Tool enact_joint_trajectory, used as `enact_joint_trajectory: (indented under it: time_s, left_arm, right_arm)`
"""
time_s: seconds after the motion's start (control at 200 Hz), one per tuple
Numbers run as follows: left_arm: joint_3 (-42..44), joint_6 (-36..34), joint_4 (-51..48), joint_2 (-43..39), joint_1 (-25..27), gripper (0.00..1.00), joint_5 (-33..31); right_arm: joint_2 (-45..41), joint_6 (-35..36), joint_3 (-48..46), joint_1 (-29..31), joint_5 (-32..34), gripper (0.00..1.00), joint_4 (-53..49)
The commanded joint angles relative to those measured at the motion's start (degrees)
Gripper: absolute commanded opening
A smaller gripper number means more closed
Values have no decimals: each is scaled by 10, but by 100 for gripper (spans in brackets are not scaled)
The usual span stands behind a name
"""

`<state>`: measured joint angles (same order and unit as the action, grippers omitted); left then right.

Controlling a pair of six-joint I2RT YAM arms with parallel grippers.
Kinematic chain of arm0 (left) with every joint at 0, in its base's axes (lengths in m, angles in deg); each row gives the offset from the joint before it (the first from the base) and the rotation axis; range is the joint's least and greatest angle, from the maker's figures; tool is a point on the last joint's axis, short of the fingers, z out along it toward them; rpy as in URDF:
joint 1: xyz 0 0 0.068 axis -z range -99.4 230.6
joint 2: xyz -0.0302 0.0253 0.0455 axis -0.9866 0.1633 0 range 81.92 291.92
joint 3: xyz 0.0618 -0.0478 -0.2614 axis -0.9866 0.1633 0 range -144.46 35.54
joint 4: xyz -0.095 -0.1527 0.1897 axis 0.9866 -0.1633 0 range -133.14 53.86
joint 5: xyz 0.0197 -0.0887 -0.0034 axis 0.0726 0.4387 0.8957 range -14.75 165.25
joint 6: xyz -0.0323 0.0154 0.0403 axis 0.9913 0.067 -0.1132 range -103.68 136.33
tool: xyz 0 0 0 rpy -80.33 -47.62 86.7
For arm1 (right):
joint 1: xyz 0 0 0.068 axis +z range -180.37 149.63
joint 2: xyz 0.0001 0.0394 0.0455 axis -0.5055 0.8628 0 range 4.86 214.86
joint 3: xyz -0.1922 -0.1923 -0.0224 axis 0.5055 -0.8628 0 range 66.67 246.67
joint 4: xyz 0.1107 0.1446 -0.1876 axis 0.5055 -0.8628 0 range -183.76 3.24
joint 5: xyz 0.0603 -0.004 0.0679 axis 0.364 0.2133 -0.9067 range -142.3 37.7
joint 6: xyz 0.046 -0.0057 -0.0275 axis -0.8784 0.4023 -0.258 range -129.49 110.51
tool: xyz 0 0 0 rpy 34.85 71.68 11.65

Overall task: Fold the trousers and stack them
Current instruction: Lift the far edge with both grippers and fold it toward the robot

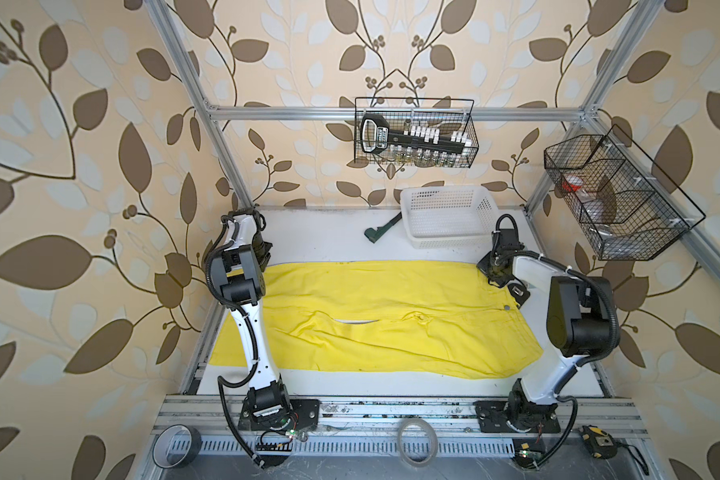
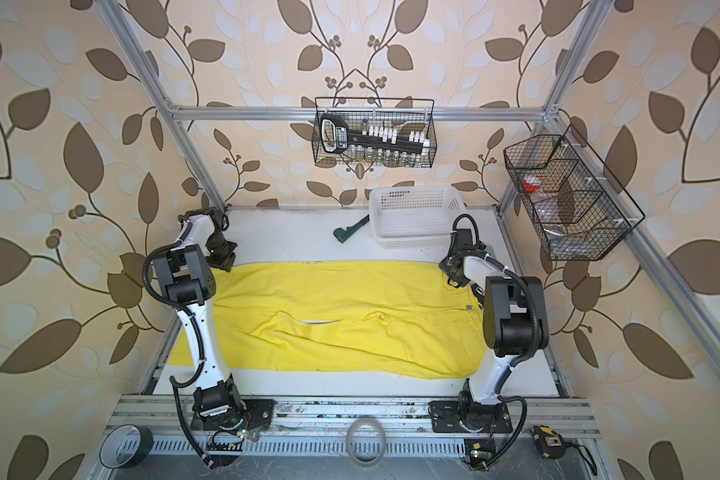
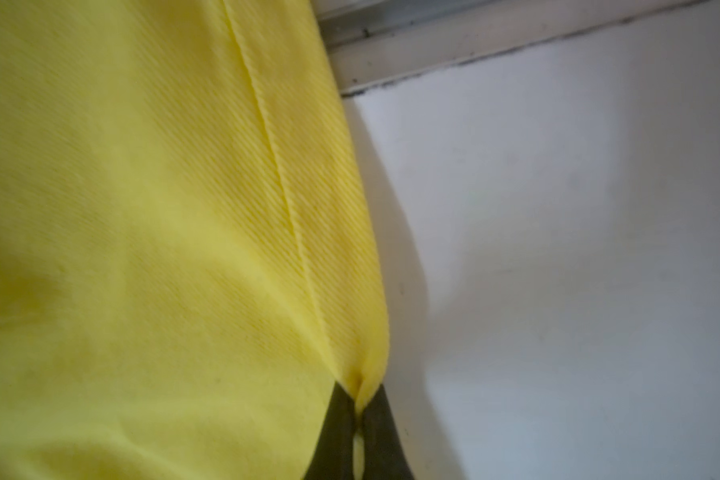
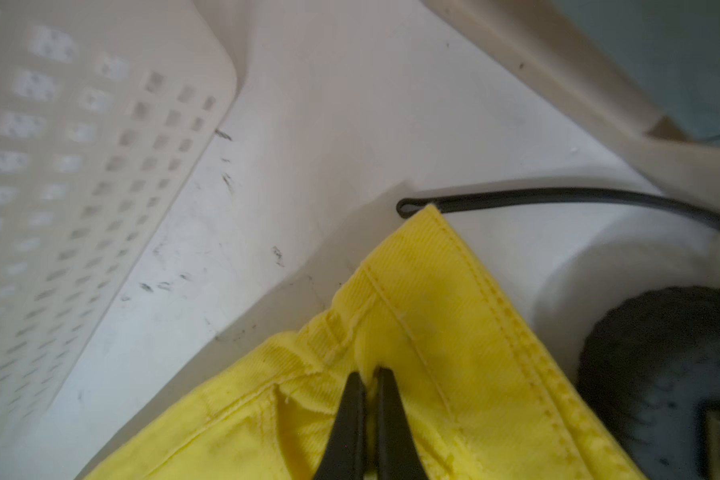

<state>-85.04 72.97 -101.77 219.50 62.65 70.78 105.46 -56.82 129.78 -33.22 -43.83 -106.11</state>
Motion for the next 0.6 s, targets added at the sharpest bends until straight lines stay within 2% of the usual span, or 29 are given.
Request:
enact_joint_trajectory:
  time_s: [0.0,0.14,0.3,0.42,0.595]
  left_arm:
    - [-3,-28,-2,-82,4,0,7]
    - [27,-63,26,-142,5,0,39]
    - [23,-98,32,-194,5,0,54]
    - [19,-122,64,-227,5,0,98]
    - [-49,-147,59,-218,9,0,131]
  right_arm:
    - [-52,-3,-20,-17,1,0,-9]
    - [-105,-1,-43,-36,-14,0,-3]
    - [-166,-2,-58,-64,-43,0,-1]
    - [-203,-9,-58,-79,-66,0,0]
    - [-216,-26,-30,-79,-74,0,28]
